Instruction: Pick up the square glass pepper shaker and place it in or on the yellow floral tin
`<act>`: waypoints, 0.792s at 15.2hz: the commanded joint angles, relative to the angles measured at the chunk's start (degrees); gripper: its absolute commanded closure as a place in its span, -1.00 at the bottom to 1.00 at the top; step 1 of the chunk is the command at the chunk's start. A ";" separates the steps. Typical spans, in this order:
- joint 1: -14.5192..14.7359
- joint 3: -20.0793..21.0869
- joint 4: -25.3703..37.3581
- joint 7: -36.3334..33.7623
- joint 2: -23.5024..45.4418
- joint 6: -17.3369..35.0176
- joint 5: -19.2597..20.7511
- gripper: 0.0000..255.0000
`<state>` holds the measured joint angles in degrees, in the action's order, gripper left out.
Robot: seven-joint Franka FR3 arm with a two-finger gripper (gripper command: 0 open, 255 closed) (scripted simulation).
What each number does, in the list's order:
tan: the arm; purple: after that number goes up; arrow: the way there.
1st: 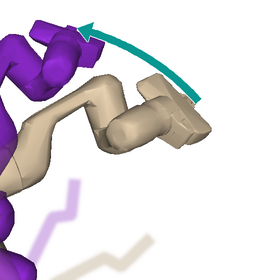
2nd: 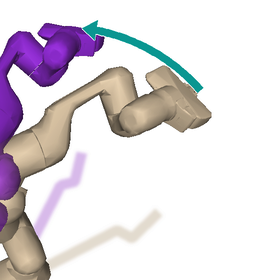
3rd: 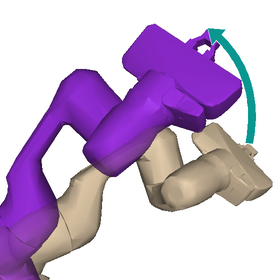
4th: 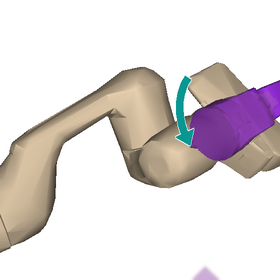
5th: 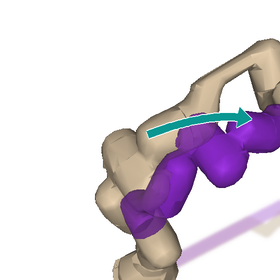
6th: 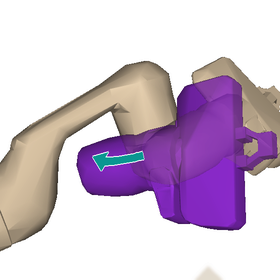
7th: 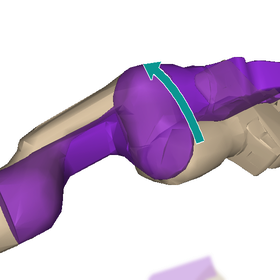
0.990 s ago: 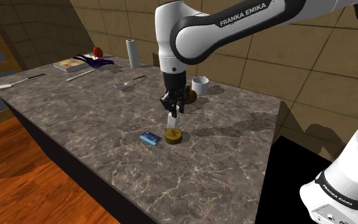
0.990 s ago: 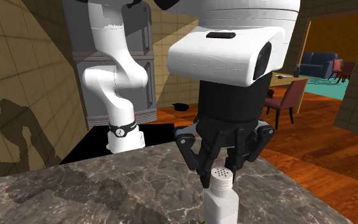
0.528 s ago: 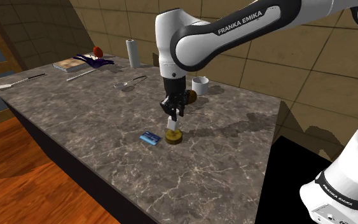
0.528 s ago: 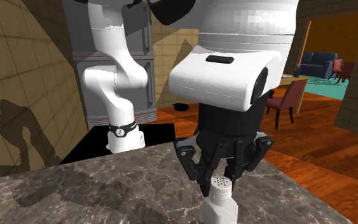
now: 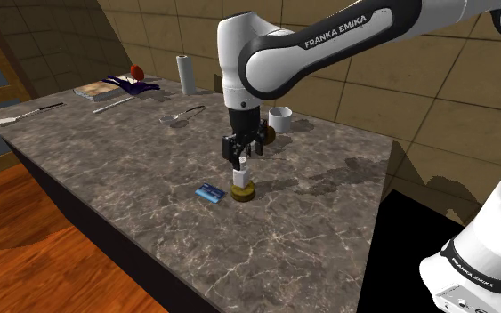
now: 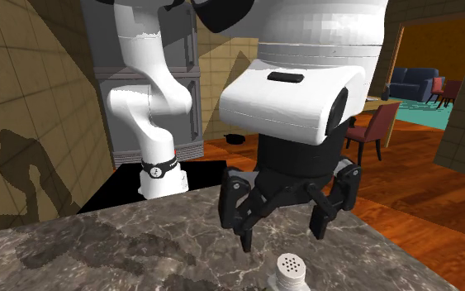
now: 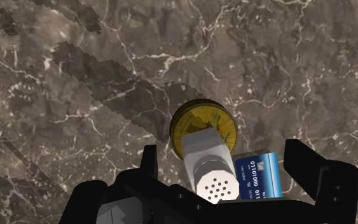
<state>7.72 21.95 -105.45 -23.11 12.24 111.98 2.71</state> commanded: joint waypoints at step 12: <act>-0.07 0.12 6.03 0.35 -1.08 -7.02 -0.50 -1.00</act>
<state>7.64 22.07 -99.44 -22.76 11.16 104.98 2.21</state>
